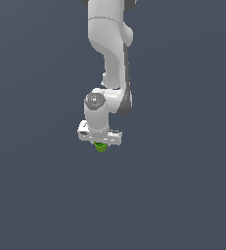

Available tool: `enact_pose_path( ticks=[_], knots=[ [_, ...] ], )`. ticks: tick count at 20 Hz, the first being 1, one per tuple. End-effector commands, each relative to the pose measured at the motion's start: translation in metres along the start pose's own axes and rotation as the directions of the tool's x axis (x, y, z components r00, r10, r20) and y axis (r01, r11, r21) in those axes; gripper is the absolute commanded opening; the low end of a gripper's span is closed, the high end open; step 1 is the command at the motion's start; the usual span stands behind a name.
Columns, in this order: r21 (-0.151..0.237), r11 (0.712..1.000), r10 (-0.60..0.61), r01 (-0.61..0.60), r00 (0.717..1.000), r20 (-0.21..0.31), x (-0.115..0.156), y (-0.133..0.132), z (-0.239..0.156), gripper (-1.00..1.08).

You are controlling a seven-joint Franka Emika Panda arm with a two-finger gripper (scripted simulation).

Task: Pick up the object and move it to a goal position.

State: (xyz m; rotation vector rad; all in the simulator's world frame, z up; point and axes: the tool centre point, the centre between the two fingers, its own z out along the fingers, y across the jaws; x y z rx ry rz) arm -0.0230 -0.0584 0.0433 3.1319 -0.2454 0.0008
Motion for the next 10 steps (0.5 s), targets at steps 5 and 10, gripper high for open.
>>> enact_pose_path(
  ticks=[5,10],
  knots=[
    [0.0,1.0,0.0,0.0,1.0,0.0,0.002,0.001,-0.001,-1.0],
    [0.0,1.0,0.0,0.0,1.0,0.0,0.012,0.009,-0.006,-1.0]
  ],
)
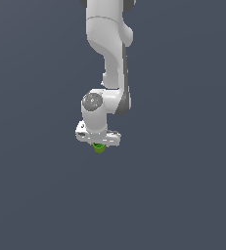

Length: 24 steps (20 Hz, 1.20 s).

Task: Pick up the object and move it to a goal position.

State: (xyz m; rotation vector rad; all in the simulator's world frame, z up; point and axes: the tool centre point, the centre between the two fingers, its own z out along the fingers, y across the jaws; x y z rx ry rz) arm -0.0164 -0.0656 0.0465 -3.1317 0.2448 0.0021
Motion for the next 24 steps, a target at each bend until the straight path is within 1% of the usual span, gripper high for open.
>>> enact_pose_path(
  ticks=[1,7,17,24],
  knots=[
    [0.0,1.0,0.001,-0.001,1.0,-0.002,0.007,0.005,-0.004,-1.0],
    [0.0,1.0,0.001,-0.001,1.0,-0.002,0.031,0.024,-0.016,-1.0],
    [0.0,1.0,0.0,0.0,1.0,-0.002,0.085,0.063,-0.042,-1.0],
    [0.0,1.0,0.0,0.0,1.0,-0.002,0.117,0.086,-0.057,-1.0]
  ],
)
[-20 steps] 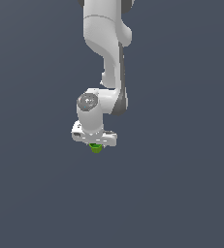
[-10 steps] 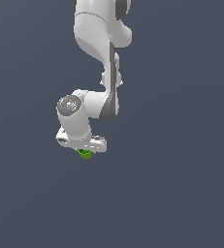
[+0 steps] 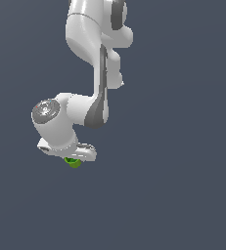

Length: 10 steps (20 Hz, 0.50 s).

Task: Pick up the object and move it to a goal position.

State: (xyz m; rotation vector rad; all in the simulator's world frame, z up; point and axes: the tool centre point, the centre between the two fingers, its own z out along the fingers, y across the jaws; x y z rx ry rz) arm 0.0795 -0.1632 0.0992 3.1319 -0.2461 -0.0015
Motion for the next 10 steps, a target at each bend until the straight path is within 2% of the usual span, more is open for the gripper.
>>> enact_pose_path(
  ticks=[1,10],
  knots=[
    [0.0,1.0,-0.001,0.001,1.0,-0.001,0.011,0.008,-0.006,-1.0],
    [0.0,1.0,-0.001,0.001,1.0,-0.001,0.043,0.03,-0.021,-1.0]
  ],
)
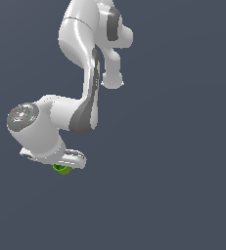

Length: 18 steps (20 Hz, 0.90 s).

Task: Pick up the object and move it to a goal position.

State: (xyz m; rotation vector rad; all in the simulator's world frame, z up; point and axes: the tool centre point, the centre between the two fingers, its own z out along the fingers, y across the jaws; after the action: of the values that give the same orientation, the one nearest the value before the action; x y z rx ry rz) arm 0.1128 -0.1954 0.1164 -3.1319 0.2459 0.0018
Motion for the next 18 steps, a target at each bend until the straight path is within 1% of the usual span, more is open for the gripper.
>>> enact_pose_path(
  ticks=[1,9,18],
  knots=[
    [0.0,1.0,0.0,0.0,1.0,-0.001,0.008,0.005,-0.005,-1.0],
    [0.0,1.0,0.0,0.0,1.0,-0.001,0.028,0.018,-0.013,-1.0],
    [0.0,1.0,0.0,0.0,1.0,-0.001,0.037,0.024,-0.016,-1.0]
  ],
)
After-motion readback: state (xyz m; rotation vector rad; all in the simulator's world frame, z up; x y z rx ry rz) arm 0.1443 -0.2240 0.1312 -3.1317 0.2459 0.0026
